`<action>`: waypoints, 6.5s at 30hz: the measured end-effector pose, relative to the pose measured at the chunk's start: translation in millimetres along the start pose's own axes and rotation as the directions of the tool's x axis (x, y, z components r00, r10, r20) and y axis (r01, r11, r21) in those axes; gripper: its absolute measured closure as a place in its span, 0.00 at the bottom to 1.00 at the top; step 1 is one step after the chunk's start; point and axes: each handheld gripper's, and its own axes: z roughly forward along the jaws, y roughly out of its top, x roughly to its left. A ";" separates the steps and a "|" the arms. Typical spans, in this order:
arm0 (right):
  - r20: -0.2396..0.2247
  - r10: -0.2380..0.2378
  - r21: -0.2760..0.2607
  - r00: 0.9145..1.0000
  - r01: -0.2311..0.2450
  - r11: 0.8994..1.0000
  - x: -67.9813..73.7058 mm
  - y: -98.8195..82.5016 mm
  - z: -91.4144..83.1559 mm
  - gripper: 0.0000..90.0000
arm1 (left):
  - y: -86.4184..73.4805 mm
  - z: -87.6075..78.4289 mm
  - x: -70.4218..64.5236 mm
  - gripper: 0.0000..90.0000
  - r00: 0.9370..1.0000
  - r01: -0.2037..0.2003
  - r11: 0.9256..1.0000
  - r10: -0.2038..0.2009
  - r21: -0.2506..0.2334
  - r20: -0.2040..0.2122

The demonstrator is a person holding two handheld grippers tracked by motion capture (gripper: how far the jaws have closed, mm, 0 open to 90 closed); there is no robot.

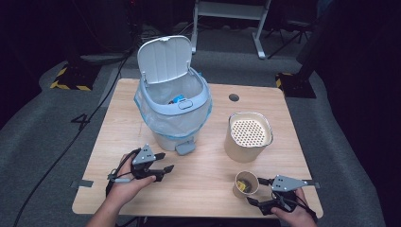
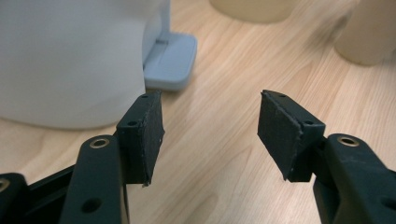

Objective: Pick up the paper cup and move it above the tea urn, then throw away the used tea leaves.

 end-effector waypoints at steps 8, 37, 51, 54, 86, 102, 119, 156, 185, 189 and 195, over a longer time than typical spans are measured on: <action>-0.002 -0.004 -0.019 1.000 0.004 1.000 6.3 4.1 15.2 0.23 | -9.4 13.8 0.7 0.42 0.999 -0.006 0.998 0.008 0.060 -0.031; -0.032 -0.043 -0.119 0.999 0.039 0.992 7.8 14.9 15.2 0.34 | -21.2 26.0 5.2 0.29 0.995 0.005 0.984 0.013 0.179 -0.099; -0.022 -0.043 -0.134 0.999 0.040 0.990 -2.2 43.7 -14.1 0.35 | -20.1 27.9 7.2 0.22 0.994 0.020 0.982 0.002 0.187 -0.113; -0.022 -0.046 -0.132 0.999 0.043 0.990 -8.0 56.6 -25.0 0.35 | -19.6 28.7 7.2 0.21 0.993 0.025 0.982 -0.003 0.189 -0.115; 0.074 0.004 -0.196 0.997 0.011 0.980 -76.0 151.7 -69.6 0.35 | -18.8 29.8 7.9 0.18 0.990 0.044 0.981 -0.017 0.190 -0.138; 0.131 -0.010 -0.190 0.991 0.035 0.981 -119.6 170.9 -51.4 0.35 | -18.9 29.8 7.9 0.18 0.990 0.044 0.981 -0.017 0.190 -0.138; 0.148 -0.023 -0.157 0.989 0.046 0.986 -143.3 178.3 -23.6 0.35 | -18.7 29.9 8.0 0.18 0.990 0.045 0.981 -0.018 0.190 -0.141; 0.449 -0.678 0.309 0.582 0.611 0.729 -117.2 193.7 -22.5 0.37 | -18.7 30.0 7.9 0.18 0.990 0.046 0.981 -0.019 0.189 -0.141; 0.096 -0.906 0.882 -0.413 0.457 -0.115 -82.9 177.6 1.7 0.37 | -18.8 29.9 7.9 0.18 0.990 0.046 0.981 -0.019 0.190 -0.142; 0.081 -0.894 0.887 -0.441 0.442 -0.138 -81.1 177.4 1.8 0.37 | -18.8 30.0 7.9 0.18 0.990 0.046 0.981 -0.019 0.189 -0.141; 0.058 -0.877 0.896 -0.477 0.412 -0.165 -78.3 176.4 2.4 0.36 | -18.7 30.0 7.9 0.18 0.990 0.046 0.981 -0.019 0.189 -0.141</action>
